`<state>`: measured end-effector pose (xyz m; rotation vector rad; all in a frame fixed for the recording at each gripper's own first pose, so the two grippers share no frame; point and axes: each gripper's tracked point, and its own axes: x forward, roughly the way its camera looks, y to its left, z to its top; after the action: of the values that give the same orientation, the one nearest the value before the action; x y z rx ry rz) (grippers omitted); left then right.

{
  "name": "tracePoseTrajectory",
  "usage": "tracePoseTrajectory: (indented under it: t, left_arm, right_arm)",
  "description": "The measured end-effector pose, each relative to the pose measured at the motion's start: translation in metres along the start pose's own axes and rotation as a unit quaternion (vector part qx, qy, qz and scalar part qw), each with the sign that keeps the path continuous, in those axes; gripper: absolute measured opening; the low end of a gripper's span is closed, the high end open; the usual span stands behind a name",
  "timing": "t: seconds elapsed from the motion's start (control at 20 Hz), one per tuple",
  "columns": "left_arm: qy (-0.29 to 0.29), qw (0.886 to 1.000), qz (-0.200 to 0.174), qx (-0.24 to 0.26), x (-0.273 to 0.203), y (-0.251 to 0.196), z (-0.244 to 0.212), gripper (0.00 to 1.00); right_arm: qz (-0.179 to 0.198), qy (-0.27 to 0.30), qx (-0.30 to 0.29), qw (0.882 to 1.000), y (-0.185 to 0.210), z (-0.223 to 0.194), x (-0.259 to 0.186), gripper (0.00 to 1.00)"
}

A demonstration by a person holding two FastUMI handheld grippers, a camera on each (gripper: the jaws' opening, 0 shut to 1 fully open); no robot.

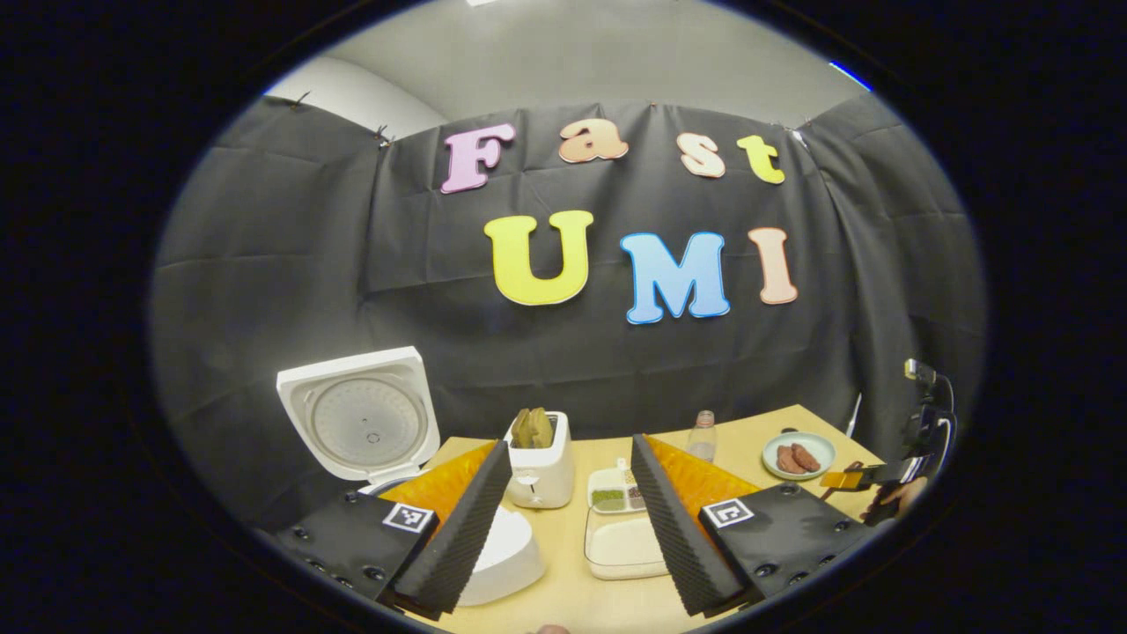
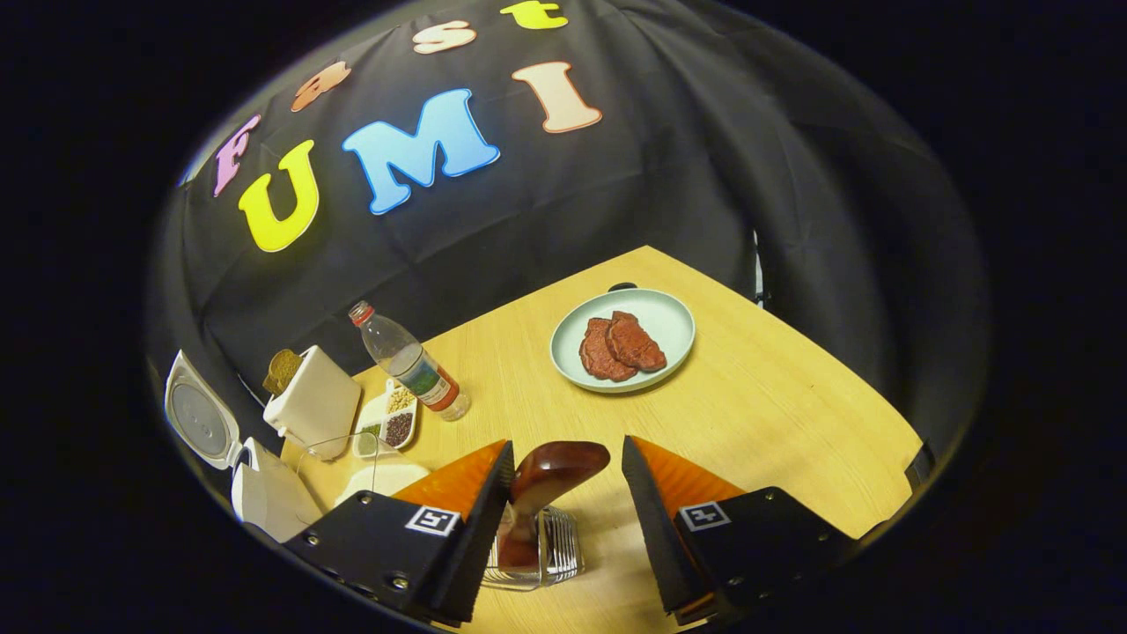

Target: Close the left gripper, press the button to open the rice cooker; take a wooden spoon from the chopstick holder with the right hand, scoop a spoonful of rice and pour it into the rice cooker, then put the wooden spoon back into the chopstick holder.

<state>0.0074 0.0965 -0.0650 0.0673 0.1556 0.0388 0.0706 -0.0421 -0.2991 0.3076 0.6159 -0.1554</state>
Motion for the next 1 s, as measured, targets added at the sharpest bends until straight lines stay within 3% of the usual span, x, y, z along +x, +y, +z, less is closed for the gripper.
tracePoseTrajectory:
  t: [0.1, 0.15, 0.35, 0.45, 0.65, 0.95, 1.0]
  left_arm:
    - [0.0, 1.0, 0.006, 0.002, -0.001, 0.004, -0.001, 0.92]
    - [0.001, 1.0, 0.008, 0.002, -0.002, 0.005, -0.002, 0.95]
    - [-0.003, 1.0, 0.012, -0.004, -0.006, 0.011, -0.003, 0.95]
    - [-0.004, 1.0, 0.011, -0.016, -0.007, 0.013, -0.004, 0.95]
    - [-0.007, 0.999, 0.016, -0.027, -0.01, 0.025, -0.008, 0.95]
    - [-0.011, 0.999, 0.01, -0.033, -0.014, 0.044, -0.018, 0.92]
    - [-0.011, 0.999, 0.01, -0.035, -0.014, 0.048, -0.02, 0.95]
  right_arm:
    - [0.013, 0.002, 0.01, 1.0, 0.009, 0.005, -0.003, 0.5]
    - [0.035, 0.008, 0.021, 0.999, 0.022, 0.002, -0.002, 0.35]
    - [0.052, 0.016, 0.026, 0.998, 0.035, -0.002, -0.009, 0.1]
    - [0.05, 0.013, 0.021, 0.998, 0.041, 0.003, -0.016, 0.05]
    - [0.059, -0.013, -0.01, 0.998, 0.061, 0.037, -0.05, 0.05]
    - [0.124, -0.072, -0.071, 0.987, 0.131, 0.092, -0.089, 0.04]
    - [0.136, -0.075, -0.078, 0.985, 0.145, 0.095, -0.091, 0.05]
